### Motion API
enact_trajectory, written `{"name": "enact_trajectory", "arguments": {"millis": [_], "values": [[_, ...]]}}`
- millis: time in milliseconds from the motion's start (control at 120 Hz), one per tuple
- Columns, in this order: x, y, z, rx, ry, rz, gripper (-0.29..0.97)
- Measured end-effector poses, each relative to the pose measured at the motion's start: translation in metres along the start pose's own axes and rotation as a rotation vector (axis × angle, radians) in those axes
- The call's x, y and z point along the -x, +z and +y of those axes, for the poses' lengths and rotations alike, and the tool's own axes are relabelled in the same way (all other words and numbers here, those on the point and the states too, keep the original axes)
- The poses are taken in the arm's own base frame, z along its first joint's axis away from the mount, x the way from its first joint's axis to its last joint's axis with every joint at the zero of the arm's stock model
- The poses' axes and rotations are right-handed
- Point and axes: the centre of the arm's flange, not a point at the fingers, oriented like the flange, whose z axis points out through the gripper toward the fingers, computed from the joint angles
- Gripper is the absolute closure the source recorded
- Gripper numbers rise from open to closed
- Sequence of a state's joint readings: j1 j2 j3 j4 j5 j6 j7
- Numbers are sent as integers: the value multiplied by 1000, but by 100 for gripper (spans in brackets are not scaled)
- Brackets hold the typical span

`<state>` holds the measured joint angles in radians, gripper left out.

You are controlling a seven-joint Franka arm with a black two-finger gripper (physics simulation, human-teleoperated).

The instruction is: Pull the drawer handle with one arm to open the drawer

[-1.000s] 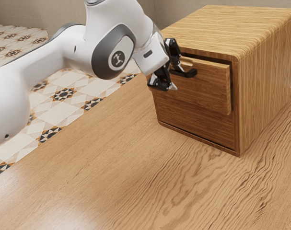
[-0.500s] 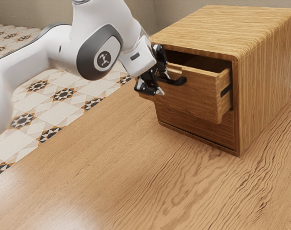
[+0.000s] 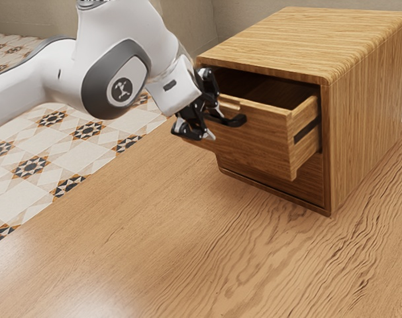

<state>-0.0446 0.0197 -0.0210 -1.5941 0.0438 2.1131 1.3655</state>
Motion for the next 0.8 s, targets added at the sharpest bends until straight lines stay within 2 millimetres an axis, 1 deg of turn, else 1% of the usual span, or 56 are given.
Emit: {"name": "enact_trajectory", "arguments": {"millis": [325,508,700,800], "values": [[4,-14,27,3,-8,-2,44],[1,-25,42,-4,-4,3,44],[3,-24,51,2,-10,1,43],[4,-29,57,-2,-12,1,44]]}}
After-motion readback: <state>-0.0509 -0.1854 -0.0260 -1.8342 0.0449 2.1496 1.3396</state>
